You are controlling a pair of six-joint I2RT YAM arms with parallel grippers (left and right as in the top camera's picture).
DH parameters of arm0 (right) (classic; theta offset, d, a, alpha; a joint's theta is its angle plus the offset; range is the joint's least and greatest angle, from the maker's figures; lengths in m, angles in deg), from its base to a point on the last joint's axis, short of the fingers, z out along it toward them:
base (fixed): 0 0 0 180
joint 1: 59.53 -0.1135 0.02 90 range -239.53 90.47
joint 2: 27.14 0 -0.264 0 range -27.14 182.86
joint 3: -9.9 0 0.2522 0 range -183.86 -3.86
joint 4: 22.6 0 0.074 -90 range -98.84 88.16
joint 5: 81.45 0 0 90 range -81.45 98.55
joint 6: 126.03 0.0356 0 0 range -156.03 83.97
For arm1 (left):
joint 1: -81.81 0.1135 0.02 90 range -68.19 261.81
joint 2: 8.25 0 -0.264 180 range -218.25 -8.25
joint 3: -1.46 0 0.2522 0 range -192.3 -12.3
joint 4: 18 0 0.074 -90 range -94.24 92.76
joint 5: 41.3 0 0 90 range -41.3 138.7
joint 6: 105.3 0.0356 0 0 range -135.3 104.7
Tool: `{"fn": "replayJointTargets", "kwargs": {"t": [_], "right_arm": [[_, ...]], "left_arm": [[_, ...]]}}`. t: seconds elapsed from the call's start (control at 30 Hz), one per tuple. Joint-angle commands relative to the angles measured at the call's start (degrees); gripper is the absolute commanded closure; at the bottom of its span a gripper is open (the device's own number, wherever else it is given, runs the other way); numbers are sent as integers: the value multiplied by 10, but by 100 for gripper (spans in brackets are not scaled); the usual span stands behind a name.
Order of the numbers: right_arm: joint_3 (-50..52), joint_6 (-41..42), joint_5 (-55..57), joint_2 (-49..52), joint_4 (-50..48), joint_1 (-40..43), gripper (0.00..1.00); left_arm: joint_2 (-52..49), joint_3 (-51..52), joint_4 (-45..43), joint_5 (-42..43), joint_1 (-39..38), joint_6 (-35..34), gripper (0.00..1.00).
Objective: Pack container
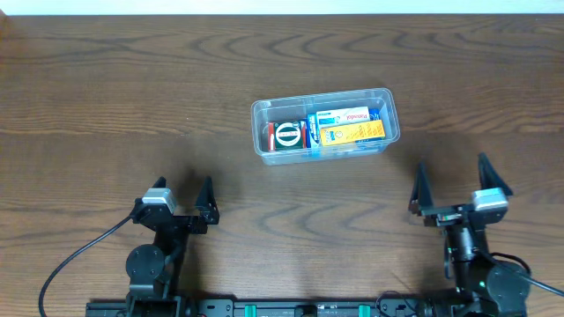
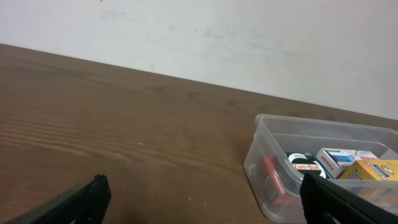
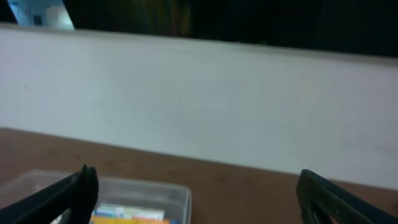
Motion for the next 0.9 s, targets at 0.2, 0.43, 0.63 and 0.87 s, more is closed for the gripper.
{"fn": "replayJointTargets", "kwargs": {"t": [0.2,0.43,0.63,0.87], "right_arm": [[83,-3,-15,-58,-5,4,1],[120,-3,-17,-58,-5,4,1],[123,-3,-17,-58,51,4,1],[123,-5,-13,-58,71,4,1]], "left_arm": [[3,10,19,12,2,5,2],[3,10,19,12,2,5,2],[3,10,19,12,2,5,2],[3,10,19,12,2,5,2]]}}
